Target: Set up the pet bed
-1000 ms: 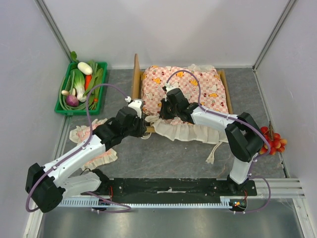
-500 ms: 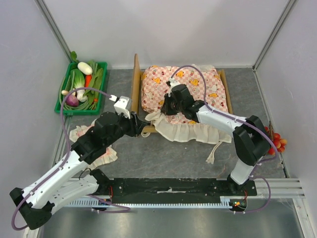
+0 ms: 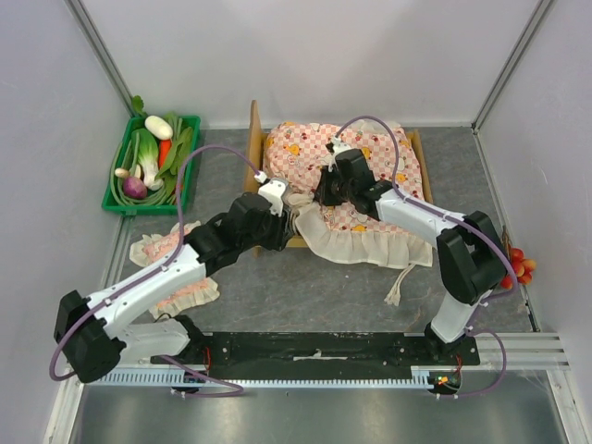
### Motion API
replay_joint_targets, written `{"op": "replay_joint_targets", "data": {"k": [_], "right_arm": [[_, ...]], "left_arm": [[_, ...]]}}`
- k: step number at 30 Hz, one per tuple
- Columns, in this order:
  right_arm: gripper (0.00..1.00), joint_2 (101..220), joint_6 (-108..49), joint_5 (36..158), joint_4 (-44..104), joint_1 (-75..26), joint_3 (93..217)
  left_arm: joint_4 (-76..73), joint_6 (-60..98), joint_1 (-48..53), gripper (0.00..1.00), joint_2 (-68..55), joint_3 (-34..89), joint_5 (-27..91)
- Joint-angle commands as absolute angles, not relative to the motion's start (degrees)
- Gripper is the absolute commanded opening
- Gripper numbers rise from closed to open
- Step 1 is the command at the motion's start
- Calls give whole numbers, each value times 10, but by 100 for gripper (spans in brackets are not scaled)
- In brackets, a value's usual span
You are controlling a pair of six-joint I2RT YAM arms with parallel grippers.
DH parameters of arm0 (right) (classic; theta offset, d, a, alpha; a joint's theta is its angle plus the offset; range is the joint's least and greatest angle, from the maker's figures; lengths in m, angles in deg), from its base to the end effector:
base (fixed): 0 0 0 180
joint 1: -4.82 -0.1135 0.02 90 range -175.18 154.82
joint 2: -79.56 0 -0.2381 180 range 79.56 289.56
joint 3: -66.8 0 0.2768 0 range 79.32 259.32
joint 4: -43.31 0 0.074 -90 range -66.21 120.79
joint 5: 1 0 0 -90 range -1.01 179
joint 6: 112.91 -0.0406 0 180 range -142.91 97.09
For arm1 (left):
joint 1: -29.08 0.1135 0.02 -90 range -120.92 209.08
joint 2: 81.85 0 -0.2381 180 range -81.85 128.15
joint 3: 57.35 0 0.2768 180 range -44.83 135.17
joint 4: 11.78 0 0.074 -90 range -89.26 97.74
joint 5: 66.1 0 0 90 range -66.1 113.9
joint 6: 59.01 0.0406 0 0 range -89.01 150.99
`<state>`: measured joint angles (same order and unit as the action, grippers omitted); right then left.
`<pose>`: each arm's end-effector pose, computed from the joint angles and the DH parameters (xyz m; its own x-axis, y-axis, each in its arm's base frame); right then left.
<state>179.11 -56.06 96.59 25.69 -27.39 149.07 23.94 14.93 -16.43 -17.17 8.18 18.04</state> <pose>0.3504 0.2271 0.2007 -0.7443 0.1717 -0.6453 -0.2544 0.8206 0.5118 0.2053 -0.2031 0.2674 -0.5651 0.1825 -0.8046 0.5147 0.8402 -0.1709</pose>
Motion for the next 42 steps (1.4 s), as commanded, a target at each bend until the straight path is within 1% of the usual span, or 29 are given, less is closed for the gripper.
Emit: {"op": "replay_joint_targets", "data": {"k": [1, 3, 4, 7, 9, 10, 13, 14, 15, 18, 21, 26, 33, 42], "right_arm": [[0, 1798, -548, 979, 270, -271, 1494], [0, 1801, -546, 980, 270, -269, 1494], [0, 1803, -546, 980, 270, -267, 1495], [0, 1806, -544, 981, 270, -262, 1495], [0, 1809, -544, 985, 270, -257, 1495], [0, 1809, -542, 987, 270, -255, 1495], [0, 1809, -541, 992, 270, -252, 1492], [0, 1810, -542, 993, 270, -251, 1493], [0, 1809, -541, 996, 269, -250, 1492], [0, 1810, -541, 1001, 270, -247, 1491], [0, 1812, -541, 1005, 271, -245, 1493], [0, 1813, -541, 1013, 271, -240, 1495], [0, 1813, -541, 1022, 271, -233, 1499], [0, 1815, -542, 1029, 270, -228, 1498]], "left_arm": [[195, 170, -165, 45, -128, 98, 135], [178, 161, -166, 43, -99, 104, 120], [176, 158, -165, 40, -90, 107, 114], [174, 153, -165, 34, -50, 122, 103], [178, 149, -166, 33, -28, 133, 76], [177, 149, -165, 34, -23, 135, 69], [156, 146, -165, 42, -9, 136, 39], [150, 146, -164, 43, -5, 138, 37], [137, 147, -164, 47, 3, 139, 37], [135, 153, -163, 52, 32, 153, 34], [134, 162, -163, 52, 53, 164, 34], [138, 161, -158, 49, 85, 173, 31], [130, 165, -154, 50, 64, 163, 36], [124, 175, -128, 50, 39, 150, 100]]}}
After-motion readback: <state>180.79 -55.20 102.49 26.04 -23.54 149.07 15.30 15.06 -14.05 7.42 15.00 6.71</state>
